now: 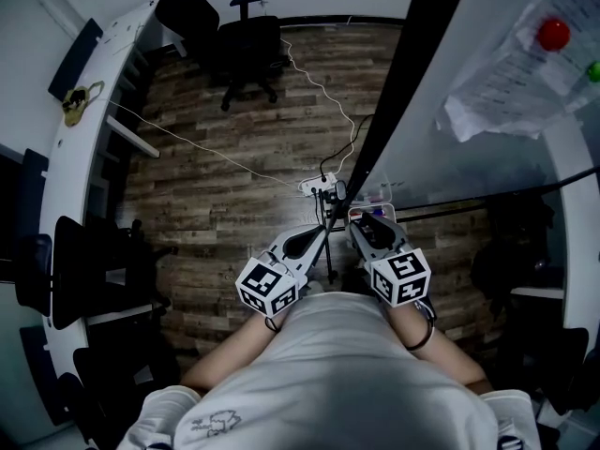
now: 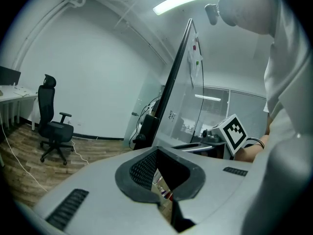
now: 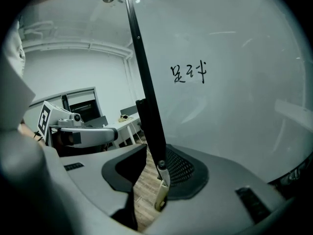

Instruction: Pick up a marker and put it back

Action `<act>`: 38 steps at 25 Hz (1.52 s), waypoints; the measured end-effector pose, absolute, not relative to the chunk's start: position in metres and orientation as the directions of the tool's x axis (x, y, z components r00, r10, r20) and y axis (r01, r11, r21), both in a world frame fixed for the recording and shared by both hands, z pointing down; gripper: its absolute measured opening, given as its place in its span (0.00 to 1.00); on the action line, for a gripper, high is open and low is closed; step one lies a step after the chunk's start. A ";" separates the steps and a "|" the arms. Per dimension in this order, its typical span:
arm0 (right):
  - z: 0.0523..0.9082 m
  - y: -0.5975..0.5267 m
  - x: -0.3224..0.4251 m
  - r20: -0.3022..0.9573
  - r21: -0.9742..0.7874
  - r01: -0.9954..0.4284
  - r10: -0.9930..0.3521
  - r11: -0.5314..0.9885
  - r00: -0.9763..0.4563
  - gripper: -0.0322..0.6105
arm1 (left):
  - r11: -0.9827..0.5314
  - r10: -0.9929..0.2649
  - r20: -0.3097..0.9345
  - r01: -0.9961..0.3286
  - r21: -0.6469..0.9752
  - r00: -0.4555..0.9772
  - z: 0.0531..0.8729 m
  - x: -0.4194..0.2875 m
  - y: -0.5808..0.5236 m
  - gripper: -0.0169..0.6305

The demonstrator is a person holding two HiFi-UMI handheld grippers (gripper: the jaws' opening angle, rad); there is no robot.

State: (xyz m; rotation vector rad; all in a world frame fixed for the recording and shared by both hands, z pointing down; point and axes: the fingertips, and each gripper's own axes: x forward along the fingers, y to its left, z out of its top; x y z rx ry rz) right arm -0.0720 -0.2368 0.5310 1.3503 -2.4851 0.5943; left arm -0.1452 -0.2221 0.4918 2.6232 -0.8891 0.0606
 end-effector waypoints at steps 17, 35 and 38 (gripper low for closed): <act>0.483 -0.226 -0.075 0.309 -0.135 -0.849 -0.793 0.511 -0.526 0.22 | -0.764 -0.590 0.084 -0.589 0.262 0.803 0.458 -0.151 -0.210 0.04; 0.430 -0.163 -0.082 0.110 -0.082 -0.856 -0.849 0.510 -0.516 0.07 | -0.798 -0.561 0.047 -0.556 0.233 0.826 0.441 -0.159 -0.160 0.04; 0.433 -0.150 -0.083 0.111 -0.093 -0.855 -0.848 0.510 -0.518 0.07 | -0.818 -0.532 0.055 -0.529 0.227 0.845 0.443 -0.152 -0.148 0.04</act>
